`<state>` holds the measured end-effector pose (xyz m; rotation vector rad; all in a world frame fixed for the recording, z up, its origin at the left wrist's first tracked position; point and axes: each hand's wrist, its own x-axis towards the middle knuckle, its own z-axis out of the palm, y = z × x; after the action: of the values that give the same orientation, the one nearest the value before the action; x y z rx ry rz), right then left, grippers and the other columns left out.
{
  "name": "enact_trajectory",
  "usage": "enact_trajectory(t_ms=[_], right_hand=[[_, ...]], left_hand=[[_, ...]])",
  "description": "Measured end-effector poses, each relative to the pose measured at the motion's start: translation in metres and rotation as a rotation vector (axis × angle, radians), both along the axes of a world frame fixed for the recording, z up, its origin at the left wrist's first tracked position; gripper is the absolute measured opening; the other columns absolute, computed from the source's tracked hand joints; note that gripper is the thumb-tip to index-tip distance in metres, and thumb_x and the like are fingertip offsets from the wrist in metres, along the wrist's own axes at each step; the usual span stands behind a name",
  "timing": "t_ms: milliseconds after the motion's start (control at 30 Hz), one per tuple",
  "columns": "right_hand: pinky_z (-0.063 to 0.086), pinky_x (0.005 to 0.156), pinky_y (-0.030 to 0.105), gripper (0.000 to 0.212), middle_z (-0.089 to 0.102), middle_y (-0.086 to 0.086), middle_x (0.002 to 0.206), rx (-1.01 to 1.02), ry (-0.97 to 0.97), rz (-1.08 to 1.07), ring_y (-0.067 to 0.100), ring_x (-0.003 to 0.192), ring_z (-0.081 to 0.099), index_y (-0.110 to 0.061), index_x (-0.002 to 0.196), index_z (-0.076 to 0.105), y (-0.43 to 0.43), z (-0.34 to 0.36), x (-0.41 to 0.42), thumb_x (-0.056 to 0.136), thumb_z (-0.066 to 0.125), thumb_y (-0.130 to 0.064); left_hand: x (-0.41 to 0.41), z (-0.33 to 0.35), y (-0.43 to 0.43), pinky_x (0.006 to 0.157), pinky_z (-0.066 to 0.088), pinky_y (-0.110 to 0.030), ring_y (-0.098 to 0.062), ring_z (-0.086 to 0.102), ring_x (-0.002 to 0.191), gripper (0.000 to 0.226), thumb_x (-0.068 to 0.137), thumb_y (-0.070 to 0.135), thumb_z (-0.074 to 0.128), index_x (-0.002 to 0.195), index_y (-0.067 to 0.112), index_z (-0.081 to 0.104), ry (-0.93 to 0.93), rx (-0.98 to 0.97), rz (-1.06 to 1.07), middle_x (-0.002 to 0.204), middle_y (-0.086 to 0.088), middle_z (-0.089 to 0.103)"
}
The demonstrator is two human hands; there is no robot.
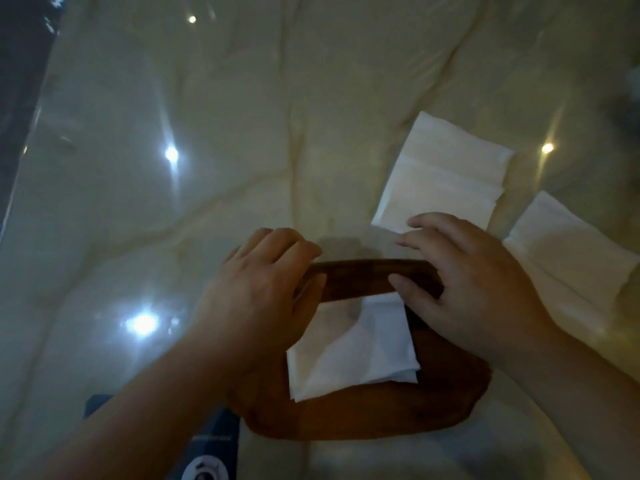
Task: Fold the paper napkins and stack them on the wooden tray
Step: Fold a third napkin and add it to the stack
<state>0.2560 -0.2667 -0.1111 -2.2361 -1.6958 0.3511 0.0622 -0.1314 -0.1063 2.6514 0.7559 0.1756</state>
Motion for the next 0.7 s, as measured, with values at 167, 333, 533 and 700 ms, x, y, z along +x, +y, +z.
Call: enact_trajectory(t_ms=[167,333,533,700], right_hand=[[0.048,0.089,0.044,0.049,0.054,0.007,0.131,-0.042,-0.062,-0.021,0.027,0.116,0.054,-0.019,0.122,0.056,0.013,0.004,0.045,0.083,0.053,-0.048],[0.047,0.088,0.042,0.046,0.055,0.003,0.125,-0.05,-0.069,-0.107,0.025,0.112,0.055,-0.02,0.12,0.056,0.022,0.003,0.093,0.083,0.054,-0.048],[0.047,0.083,0.04,0.039,0.056,0.004,0.118,-0.091,-0.021,-0.297,0.025,0.104,0.057,-0.02,0.112,0.057,0.033,-0.012,0.146,0.08,0.062,-0.044],[0.048,0.085,0.041,0.036,0.059,0.01,0.11,-0.077,0.002,-0.37,0.029,0.102,0.058,-0.015,0.105,0.062,0.037,-0.028,0.171,0.077,0.068,-0.036]], left_hand=[[0.059,0.003,0.023,0.081,0.052,-0.042,-0.025,0.055,0.104,0.036,0.084,0.034,0.055,0.114,0.015,0.058,0.033,0.092,-0.104,0.113,-0.007,0.061],[0.116,0.006,0.043,0.083,0.051,-0.045,-0.027,0.054,0.109,0.039,0.085,0.034,0.053,0.119,0.016,0.053,0.05,0.116,-0.169,0.118,-0.008,0.06],[0.172,-0.019,0.062,0.087,0.049,-0.045,-0.024,0.053,0.11,0.039,0.086,0.037,0.054,0.122,0.019,0.052,0.059,0.031,-0.124,0.122,-0.004,0.058],[0.215,-0.037,0.073,0.09,0.046,-0.043,-0.028,0.051,0.109,0.039,0.086,0.033,0.055,0.122,0.018,0.053,0.071,0.102,-0.134,0.119,-0.008,0.059]])
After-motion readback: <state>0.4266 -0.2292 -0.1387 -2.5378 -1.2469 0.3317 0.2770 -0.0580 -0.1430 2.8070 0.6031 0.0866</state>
